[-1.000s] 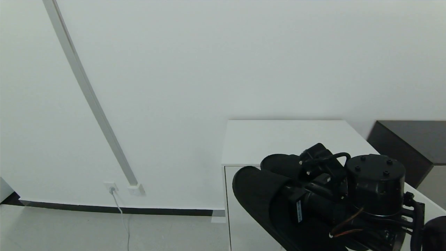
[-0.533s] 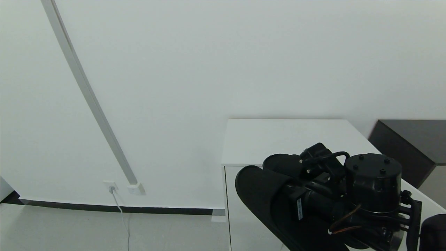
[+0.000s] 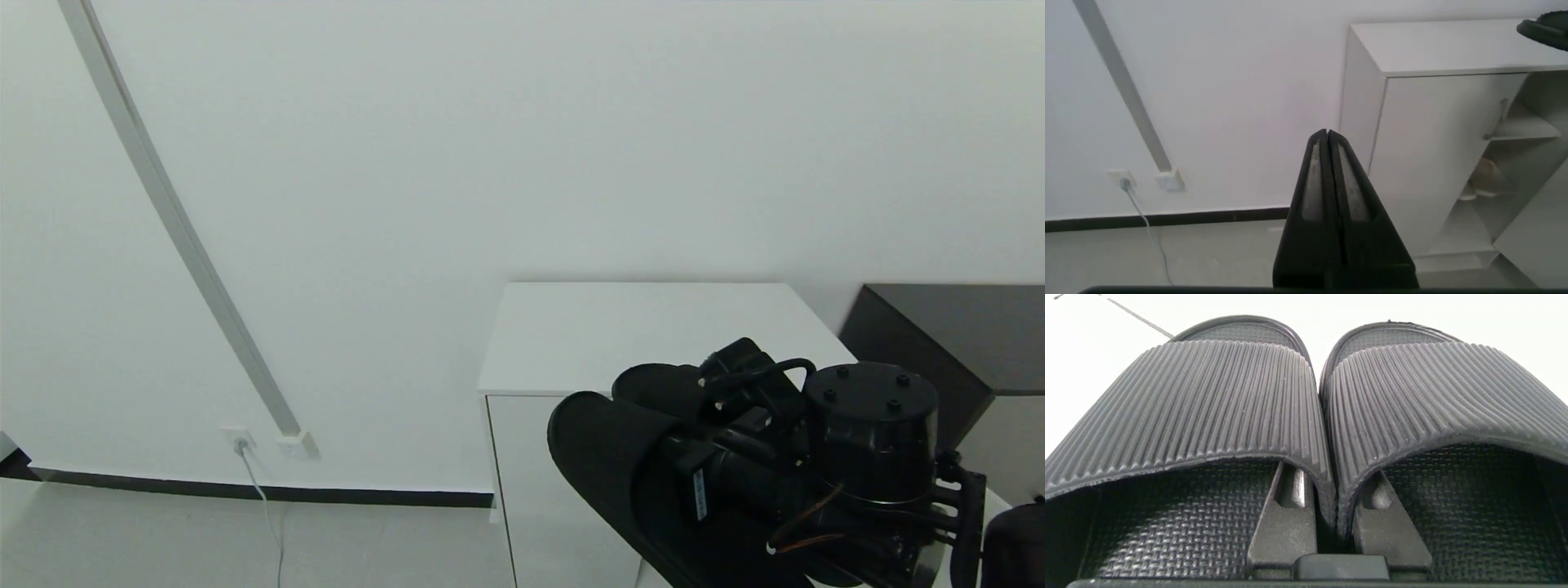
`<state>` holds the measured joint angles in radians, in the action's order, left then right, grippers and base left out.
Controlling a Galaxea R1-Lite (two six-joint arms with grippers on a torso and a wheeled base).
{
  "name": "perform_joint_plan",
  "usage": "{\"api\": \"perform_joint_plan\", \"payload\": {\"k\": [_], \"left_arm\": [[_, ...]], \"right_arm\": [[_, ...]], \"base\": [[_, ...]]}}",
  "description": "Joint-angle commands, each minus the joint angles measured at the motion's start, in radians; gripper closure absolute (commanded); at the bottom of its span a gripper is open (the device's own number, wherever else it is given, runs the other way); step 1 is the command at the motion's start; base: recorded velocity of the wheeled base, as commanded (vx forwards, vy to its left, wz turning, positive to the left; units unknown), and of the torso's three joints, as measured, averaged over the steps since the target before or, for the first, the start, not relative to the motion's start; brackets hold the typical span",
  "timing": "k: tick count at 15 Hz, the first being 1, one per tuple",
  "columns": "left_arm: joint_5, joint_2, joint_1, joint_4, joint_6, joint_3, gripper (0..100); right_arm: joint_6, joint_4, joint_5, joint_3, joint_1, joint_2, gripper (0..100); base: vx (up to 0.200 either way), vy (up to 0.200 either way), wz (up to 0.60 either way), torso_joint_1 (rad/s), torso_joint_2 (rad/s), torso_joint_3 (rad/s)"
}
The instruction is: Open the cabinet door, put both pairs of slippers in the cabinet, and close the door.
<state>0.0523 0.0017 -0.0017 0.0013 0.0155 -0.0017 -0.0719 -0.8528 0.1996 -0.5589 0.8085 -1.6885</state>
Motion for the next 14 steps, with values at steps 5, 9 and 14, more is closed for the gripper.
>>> {"api": "perform_joint_plan", "payload": {"k": [5, 9, 14], "left_arm": [[0.000, 0.001, 0.000, 0.000, 0.000, 0.000, 100], [0.000, 0.001, 0.000, 0.000, 0.000, 0.000, 100], [0.000, 0.001, 0.000, 0.000, 0.000, 0.000, 100]], "right_arm": [[0.015, -0.002, -0.002, 0.014, 0.000, 0.003, 100], [0.015, -0.002, -0.002, 0.014, 0.000, 0.000, 100], [0.015, -0.002, -0.002, 0.016, 0.000, -0.002, 100]], "base": [[0.000, -0.200, 0.00, 0.001, 0.00, 0.005], [0.000, -0.200, 0.00, 0.004, 0.01, 0.001], [0.000, -0.080, 0.00, 0.001, 0.00, 0.000]]}}
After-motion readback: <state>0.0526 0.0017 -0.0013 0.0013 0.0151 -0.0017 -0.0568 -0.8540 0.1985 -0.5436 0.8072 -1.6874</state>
